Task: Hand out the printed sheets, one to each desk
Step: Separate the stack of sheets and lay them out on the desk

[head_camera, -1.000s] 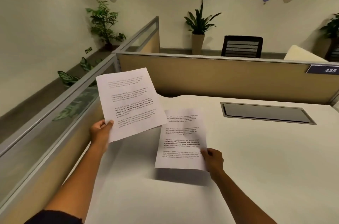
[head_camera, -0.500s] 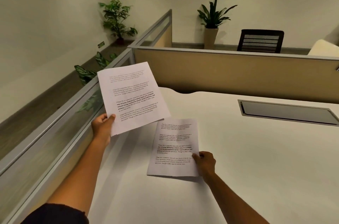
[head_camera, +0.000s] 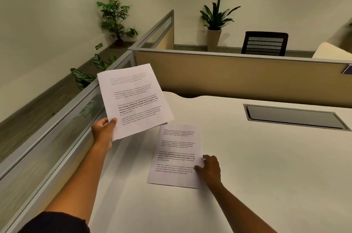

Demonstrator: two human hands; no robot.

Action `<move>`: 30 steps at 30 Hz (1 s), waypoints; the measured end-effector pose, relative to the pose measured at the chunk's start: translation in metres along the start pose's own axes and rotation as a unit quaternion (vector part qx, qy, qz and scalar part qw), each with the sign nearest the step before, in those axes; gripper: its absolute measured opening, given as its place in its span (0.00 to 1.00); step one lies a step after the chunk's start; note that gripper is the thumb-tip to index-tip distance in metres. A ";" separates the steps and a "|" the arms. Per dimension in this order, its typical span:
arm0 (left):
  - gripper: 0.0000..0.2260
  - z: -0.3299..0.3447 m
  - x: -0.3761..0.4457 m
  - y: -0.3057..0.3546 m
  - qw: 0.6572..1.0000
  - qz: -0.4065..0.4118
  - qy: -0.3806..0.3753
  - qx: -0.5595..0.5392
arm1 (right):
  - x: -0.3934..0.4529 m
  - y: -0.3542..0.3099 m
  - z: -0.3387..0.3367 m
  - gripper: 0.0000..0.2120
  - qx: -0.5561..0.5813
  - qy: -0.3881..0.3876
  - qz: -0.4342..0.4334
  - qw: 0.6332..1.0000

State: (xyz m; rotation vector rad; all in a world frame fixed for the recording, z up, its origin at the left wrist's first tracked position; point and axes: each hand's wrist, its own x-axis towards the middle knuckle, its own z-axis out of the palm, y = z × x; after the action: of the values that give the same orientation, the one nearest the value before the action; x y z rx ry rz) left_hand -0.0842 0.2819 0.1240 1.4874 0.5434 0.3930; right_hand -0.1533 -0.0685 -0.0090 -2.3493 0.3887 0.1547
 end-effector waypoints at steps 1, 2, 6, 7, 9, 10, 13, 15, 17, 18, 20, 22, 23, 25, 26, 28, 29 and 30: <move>0.09 0.001 -0.001 -0.001 1.000 -0.001 -0.001 -0.001 | 0.001 0.001 0.000 0.28 -0.002 -0.002 0.002 1.000; 0.10 0.002 -0.002 -0.001 1.000 -0.003 -0.002 -0.001 | 0.001 0.002 0.001 0.28 -0.001 -0.004 0.003 1.000; 0.10 0.004 -0.005 -0.005 1.000 -0.006 -0.004 0.002 | 0.004 0.001 -0.001 0.28 0.021 -0.005 0.006 1.000; 0.10 0.006 -0.006 -0.005 1.000 -0.006 -0.005 0.005 | 0.004 0.000 -0.003 0.28 0.030 0.001 0.003 1.000; 0.10 0.009 -0.007 -0.007 1.000 -0.011 -0.013 0.006 | 0.006 -0.003 -0.009 0.26 0.055 0.025 -0.004 0.998; 0.10 0.012 -0.008 -0.008 1.000 -0.015 -0.018 0.005 | 0.006 -0.006 -0.014 0.25 0.068 0.037 -0.006 0.997; 0.07 0.021 -0.011 -0.013 0.999 -0.021 -0.045 0.001 | 0.012 -0.014 -0.032 0.22 0.114 0.068 -0.018 0.991; 0.08 0.030 -0.013 -0.016 0.997 -0.024 -0.068 -0.001 | 0.018 -0.021 -0.049 0.21 0.171 0.077 -0.019 0.982; 0.08 0.041 -0.016 -0.019 0.995 -0.028 -0.091 0.007 | 0.023 -0.030 -0.067 0.19 0.224 0.084 -0.026 0.971; 0.06 0.047 -0.018 -0.019 0.994 -0.029 -0.104 0.010 | 0.026 -0.034 -0.076 0.18 0.245 0.088 -0.031 0.965; 0.04 0.060 -0.024 -0.020 0.992 -0.026 -0.127 0.011 | 0.030 -0.041 -0.092 0.17 0.279 0.091 -0.042 0.955; 0.02 0.074 -0.032 -0.022 0.989 -0.021 -0.145 0.017 | 0.033 -0.046 -0.107 0.16 0.305 0.089 -0.050 0.947; 0.03 0.081 -0.036 -0.023 0.987 -0.021 -0.156 0.018 | 0.035 -0.048 -0.114 0.16 0.319 0.089 -0.052 0.942; 0.05 0.097 -0.047 -0.024 0.984 -0.021 -0.177 0.013 | 0.036 -0.048 -0.127 0.15 0.348 0.086 -0.052 0.932; 0.06 0.105 -0.053 -0.025 0.982 -0.022 -0.187 0.012 | 0.038 -0.047 -0.133 0.15 0.359 0.085 -0.051 0.928; 0.06 0.120 -0.066 -0.027 0.978 -0.022 -0.208 0.012 | 0.040 -0.041 -0.142 0.17 0.375 0.081 -0.044 0.923; 0.06 0.128 -0.072 -0.028 0.975 -0.022 -0.219 0.013 | 0.041 -0.037 -0.146 0.18 0.382 0.081 -0.040 0.920; 0.06 0.136 -0.079 -0.030 0.973 -0.023 -0.229 0.016 | 0.041 -0.030 -0.150 0.19 0.388 0.085 -0.036 0.917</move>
State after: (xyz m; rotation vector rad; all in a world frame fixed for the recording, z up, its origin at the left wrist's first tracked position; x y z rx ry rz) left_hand -0.0745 0.1232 0.1022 1.5305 0.2150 -0.0012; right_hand -0.1050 -0.1611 0.1095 -1.5853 0.3602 -0.2126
